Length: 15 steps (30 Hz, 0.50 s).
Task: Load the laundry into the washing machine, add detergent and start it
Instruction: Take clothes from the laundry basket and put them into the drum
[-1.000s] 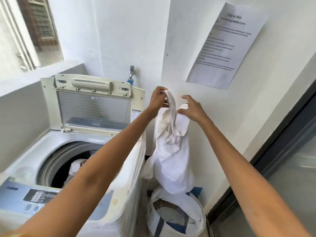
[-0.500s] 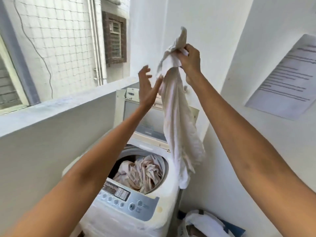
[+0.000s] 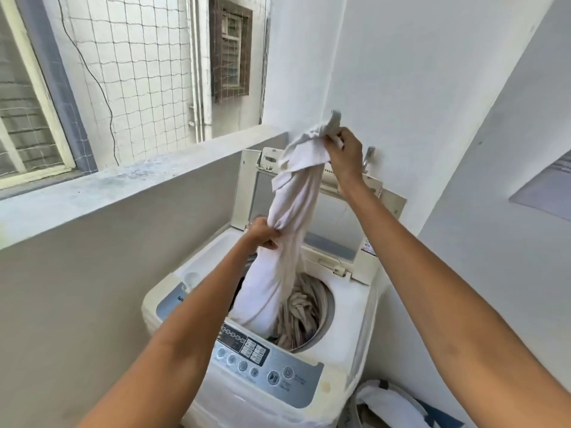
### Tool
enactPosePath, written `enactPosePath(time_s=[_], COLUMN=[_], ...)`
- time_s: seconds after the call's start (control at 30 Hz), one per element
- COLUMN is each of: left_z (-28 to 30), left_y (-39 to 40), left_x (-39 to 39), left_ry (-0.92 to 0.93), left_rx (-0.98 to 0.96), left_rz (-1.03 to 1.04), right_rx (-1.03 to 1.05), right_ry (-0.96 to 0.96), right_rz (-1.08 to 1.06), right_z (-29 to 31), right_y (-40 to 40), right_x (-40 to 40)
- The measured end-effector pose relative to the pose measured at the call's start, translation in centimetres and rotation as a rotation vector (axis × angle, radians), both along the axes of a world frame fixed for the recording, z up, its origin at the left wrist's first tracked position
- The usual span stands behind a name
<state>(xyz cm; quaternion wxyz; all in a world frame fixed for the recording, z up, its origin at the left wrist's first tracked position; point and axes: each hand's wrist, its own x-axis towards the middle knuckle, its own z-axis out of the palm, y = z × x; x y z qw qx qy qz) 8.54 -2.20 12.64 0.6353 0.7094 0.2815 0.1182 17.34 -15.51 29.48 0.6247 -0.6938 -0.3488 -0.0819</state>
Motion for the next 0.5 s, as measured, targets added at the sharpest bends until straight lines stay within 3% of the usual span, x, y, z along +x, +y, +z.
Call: enactPosePath(time_s=[0.23, 0.33, 0.4, 0.5], left_z=[-7.9, -10.7, -12.2, -14.3], left_y=[1.7, 1.6, 1.6, 1.1], left_x=[-3.5, -3.9, -4.0, -3.9], left_ry=[0.089, 0.085, 0.085, 0.072], left_rx=[-0.158, -0.248, -0.307, -0.202], left_rz=[0.196, 0.208, 0.252, 0.241], right_rx=[-0.369, -0.623, -0.911, -1.324], right_ry=[0.121, -0.012, -0.181, -0.296], right_rz=[-0.064, 0.019, 0.101, 0.248], right_z=[-14.7, -21.6, -26.0, -32.3], right_y=[2.2, 2.9, 3.3, 3.0], right_x=[1.0, -0.5, -1.8, -4.2])
